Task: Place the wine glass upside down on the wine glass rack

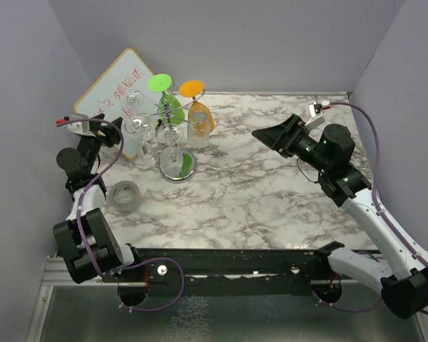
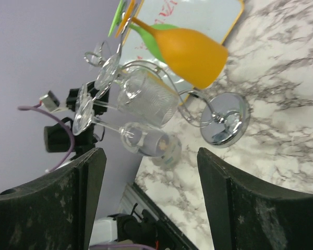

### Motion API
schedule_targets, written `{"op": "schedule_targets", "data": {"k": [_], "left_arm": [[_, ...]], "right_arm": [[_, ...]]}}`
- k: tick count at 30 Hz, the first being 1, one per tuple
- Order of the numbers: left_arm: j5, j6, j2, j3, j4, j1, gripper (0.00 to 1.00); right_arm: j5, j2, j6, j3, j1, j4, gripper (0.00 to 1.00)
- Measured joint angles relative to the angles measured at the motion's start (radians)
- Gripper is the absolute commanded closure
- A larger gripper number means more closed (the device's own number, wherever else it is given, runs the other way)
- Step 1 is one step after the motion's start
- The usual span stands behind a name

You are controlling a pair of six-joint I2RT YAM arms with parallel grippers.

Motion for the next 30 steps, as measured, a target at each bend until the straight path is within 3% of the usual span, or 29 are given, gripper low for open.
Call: {"op": "schedule_targets", "data": {"k": [8,11,14,16,20,23,30], "left_arm": [[-0.176,-0.002,-0.061,-0.003,-0.129,0.025,0.38],[-0.263,0.000,-0.069,0.063,-0.328,0.025,0.38],[-0.387,-0.003,-0.069,0.233,-0.637,0.025,0.36],[-0.436,-0.006,-0.067,0.346,-0.799,0.026,0.19],[-0.489,-0.010,-0.068,0.564,-1.096,0.026,0.03],[-0.494,-0.003,-0.084,0.667,-1.279,0.026,0.01],[-0.511,0.038,-0.224,0.734,-1.538,0.016,0.01]], "right_arm": [[0.164,-0.032,-0.122,0.001,0.000,-0.142,0.19],[0.249,-0.040,-0.174,0.008,0.000,-0.210,0.18],[0.333,-0.040,-0.229,0.037,0.000,-0.285,0.03],[0.379,-0.040,-0.262,0.066,0.000,-0.334,0.00],[0.449,-0.044,-0.330,0.116,0.000,-0.406,0.00],[0.499,-0.059,-0.380,0.141,0.000,-0.467,0.00],[0.635,-0.165,-0.520,0.220,0.000,-0.587,0.00]]}}
